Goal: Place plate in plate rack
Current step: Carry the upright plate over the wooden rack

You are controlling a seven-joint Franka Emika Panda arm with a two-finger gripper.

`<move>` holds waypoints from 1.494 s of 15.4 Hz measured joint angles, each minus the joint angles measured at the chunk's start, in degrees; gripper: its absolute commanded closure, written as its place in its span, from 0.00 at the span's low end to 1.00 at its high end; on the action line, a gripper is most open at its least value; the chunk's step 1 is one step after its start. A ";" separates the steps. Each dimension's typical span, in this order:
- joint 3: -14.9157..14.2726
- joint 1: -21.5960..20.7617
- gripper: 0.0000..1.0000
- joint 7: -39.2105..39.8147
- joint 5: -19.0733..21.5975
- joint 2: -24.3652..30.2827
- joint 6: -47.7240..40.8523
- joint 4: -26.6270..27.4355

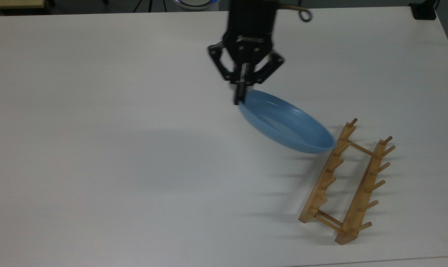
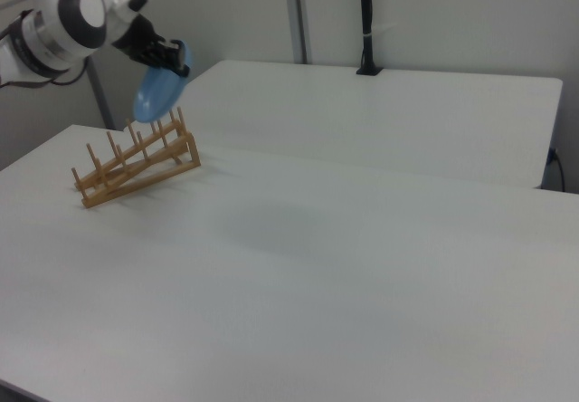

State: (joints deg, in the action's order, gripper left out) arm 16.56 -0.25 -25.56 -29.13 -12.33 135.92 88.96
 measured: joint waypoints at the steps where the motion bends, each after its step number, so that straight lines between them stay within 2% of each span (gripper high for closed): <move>1: 0.01 -1.00 1.00 -3.00 -2.02 -0.22 1.94 -0.15; 3: 0.01 -2.39 1.00 -10.94 -9.04 -0.96 4.65 -0.18; 9: 0.03 -4.54 1.00 -31.24 -34.57 -5.74 7.60 -0.84; 12: 0.03 -5.01 1.00 -36.97 -43.29 -8.75 7.65 -3.26; 15: 0.04 -6.24 1.00 -38.95 -47.21 -10.57 7.66 -4.90; 23: 0.09 -10.97 1.00 -39.03 -52.33 -11.13 7.66 -6.57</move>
State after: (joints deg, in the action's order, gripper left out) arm 16.65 -11.22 -64.60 -81.46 -23.45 143.58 82.39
